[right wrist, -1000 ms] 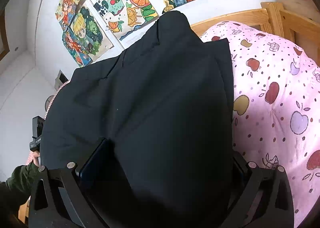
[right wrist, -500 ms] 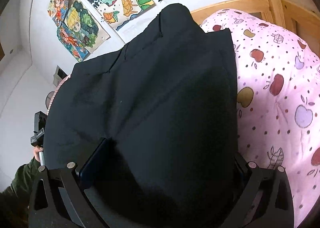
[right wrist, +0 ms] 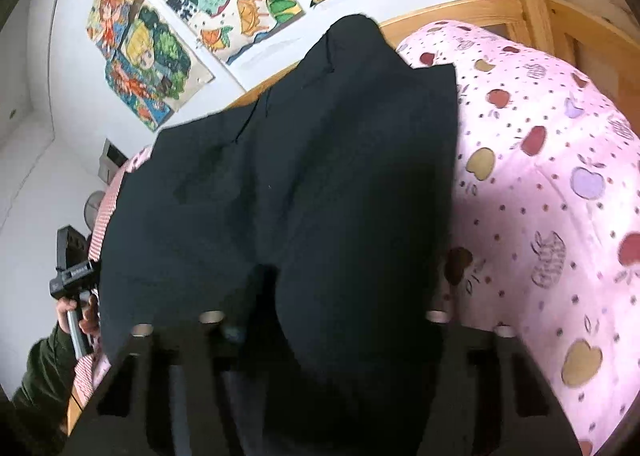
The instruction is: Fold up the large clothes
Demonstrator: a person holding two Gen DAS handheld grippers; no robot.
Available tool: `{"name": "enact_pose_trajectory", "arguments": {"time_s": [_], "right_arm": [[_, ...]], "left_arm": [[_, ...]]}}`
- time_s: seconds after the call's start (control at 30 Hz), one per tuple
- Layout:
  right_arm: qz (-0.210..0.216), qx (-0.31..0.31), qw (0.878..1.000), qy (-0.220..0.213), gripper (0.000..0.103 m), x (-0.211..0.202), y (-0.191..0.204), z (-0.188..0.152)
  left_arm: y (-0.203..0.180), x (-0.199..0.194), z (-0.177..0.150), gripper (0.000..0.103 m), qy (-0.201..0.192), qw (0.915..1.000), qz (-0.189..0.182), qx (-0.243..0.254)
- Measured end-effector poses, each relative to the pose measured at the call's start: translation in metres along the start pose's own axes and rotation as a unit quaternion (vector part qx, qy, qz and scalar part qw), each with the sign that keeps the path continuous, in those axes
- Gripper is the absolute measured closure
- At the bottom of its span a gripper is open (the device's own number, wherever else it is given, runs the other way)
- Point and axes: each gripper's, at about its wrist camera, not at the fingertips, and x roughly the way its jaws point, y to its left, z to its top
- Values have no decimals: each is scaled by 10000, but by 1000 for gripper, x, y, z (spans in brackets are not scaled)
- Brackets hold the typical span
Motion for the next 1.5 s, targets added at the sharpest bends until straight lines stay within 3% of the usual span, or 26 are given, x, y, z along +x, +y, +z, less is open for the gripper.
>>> {"name": "enact_pose_trajectory", "arguments": {"time_s": [0.1, 0.27, 0.6, 0.93, 1.1, 1.3, 1.5], "right_arm": [[-40, -80, 9999, -46, 82, -13, 14, -3], [40, -75, 9996, -283, 87, -46, 30, -3], [144, -766, 9956, -525, 88, -111, 95, -12], [503, -1162, 9901, -612, 88, -144, 139, -33], [410, -1211, 9906, -485, 88, -138, 144, -41], [-138, -1257, 9920, -36, 88, -110, 133, -60], [-283, -1050, 9941, 43, 84, -105, 119, -63]], "left_arm": [[-11, -8, -2, 67, -100, 9998, 148, -134], [-29, -33, -7, 77, -234, 9995, 203, -24], [-42, -101, -17, 81, -141, 9997, 182, 84], [-35, -171, -42, 81, -505, 9979, 294, 270], [-19, -170, -55, 81, -456, 9982, 316, 211], [3, -130, -79, 81, -149, 9991, 410, -1], [15, -121, -88, 76, -282, 9988, 393, 11]]}}
